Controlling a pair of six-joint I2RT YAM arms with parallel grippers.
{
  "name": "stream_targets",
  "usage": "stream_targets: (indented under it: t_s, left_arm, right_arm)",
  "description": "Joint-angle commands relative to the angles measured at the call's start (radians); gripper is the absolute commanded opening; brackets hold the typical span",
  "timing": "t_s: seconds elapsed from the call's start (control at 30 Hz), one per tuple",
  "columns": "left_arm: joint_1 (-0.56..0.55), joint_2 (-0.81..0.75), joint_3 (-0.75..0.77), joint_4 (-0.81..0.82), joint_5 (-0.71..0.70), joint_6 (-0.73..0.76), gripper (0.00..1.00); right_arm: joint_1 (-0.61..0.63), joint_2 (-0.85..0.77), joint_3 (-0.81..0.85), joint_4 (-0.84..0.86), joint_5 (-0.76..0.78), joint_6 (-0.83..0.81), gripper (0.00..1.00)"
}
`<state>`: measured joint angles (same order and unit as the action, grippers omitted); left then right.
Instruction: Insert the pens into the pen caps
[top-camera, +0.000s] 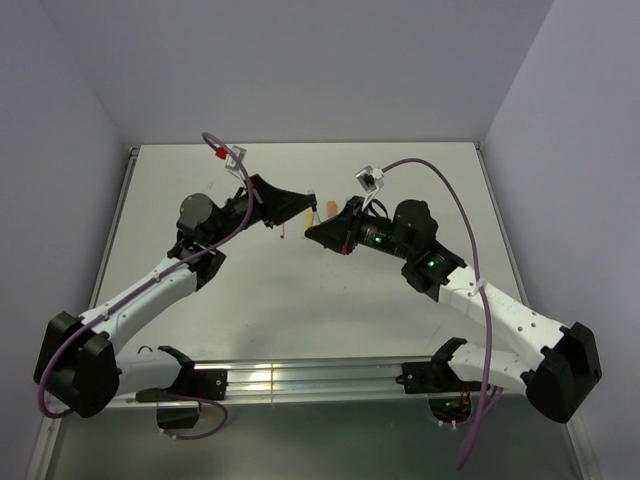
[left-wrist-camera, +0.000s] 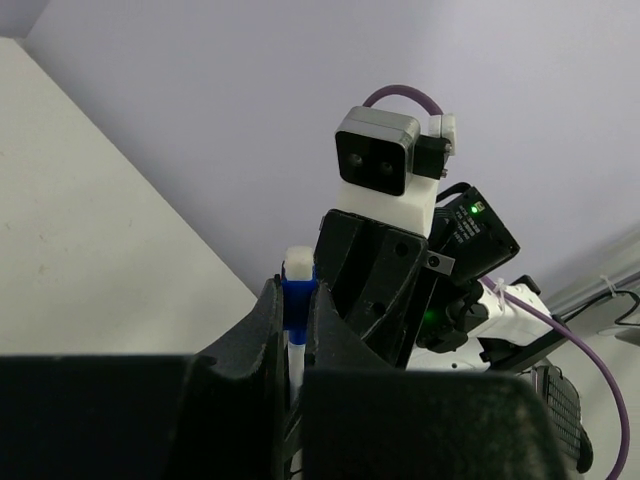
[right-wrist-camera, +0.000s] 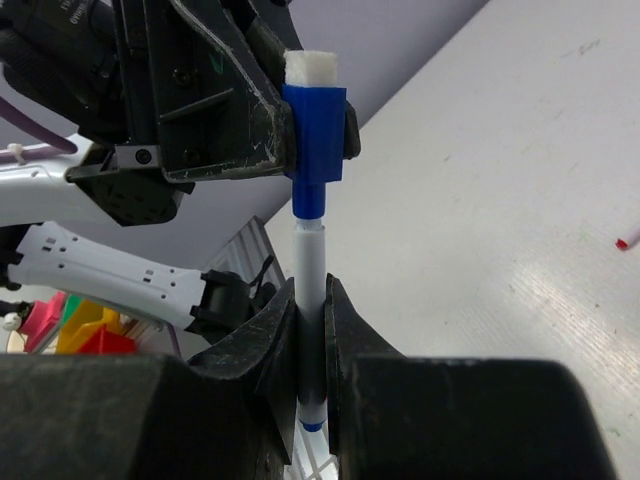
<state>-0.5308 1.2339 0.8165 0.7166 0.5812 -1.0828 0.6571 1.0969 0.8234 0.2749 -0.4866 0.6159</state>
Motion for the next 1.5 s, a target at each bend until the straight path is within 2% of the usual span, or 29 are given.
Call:
stream_targets:
  t_s: [0.0,0.17,0.3,0.7,1.17,1.3,1.47]
  left_arm:
    - [-0.086,-0.08,-0.007,0.015,0.042,0.05,0.0]
    - [-0.158,-0.125,-0.036,0.007,0.016,0.096,0.0]
    - [-0.256,-0.145,-0.056,0.012,-0.03,0.17,0.0]
    - [-0.445,-0.174,-0.065,-0.083,-0.093,0.392,0.0]
    - [-0.572,-0.142,-0.046,-0.213,-0.142,0.531,0.0]
    - [-0.59,-0.131,-0.04,-0.242,-0.149,0.547,0.0]
    - [-0.613,-0.148,-0.06,-0.275,-0.202,0.549,0.0]
  right_arm:
    - [-0.007,-0.061,-0.02,0.086,0.077,-0.021,0.0]
    - [-0.005,-0.143,-0.067,0.135,0.104,-0.024,0.0]
    - [-0.004,-0.184,-0.095,0.168,0.111,-0.028,0.0]
    - [-0.002,-0.285,-0.075,0.176,0.026,-0.079,0.0]
    - [-0.002,-0.338,-0.003,0.211,-0.181,-0.079,0.0]
    - [-0.002,-0.345,0.019,0.211,-0.201,-0.079,0.0]
    - [-0.002,-0.365,0.065,0.13,-0.146,-0.123,0.0]
